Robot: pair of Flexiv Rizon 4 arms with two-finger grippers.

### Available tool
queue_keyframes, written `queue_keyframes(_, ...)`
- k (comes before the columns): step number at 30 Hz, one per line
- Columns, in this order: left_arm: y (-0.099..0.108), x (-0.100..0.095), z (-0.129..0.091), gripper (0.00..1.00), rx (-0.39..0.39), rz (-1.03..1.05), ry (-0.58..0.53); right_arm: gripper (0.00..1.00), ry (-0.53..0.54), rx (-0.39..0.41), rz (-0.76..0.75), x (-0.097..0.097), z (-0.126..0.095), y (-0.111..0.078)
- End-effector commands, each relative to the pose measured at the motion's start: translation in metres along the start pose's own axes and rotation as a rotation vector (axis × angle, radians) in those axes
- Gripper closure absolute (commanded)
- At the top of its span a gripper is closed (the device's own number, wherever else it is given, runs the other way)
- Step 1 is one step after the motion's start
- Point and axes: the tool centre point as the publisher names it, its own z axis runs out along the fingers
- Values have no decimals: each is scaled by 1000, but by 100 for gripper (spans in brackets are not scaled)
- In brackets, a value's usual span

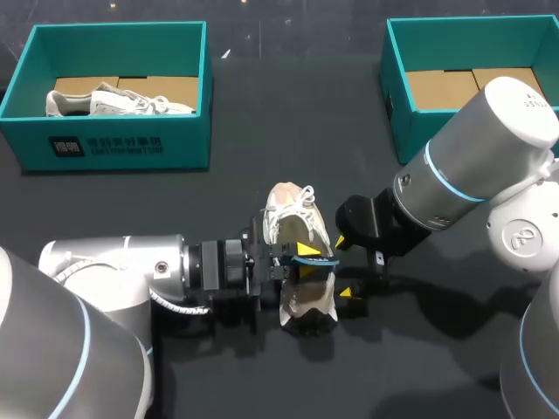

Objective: Take the shoe out of the shoebox, open the shoe tongue, remove and reinsert the insole, then place the shoe into the shoebox

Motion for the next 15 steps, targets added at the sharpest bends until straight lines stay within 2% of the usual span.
queue_keyframes(1,-3,3,3,100,-10,25,-1,0,-3,2,1,1,1,0)
queue_keyframes(15,28,1,7,100,-85,123,-26,0,-3,2,1,1,1,0)
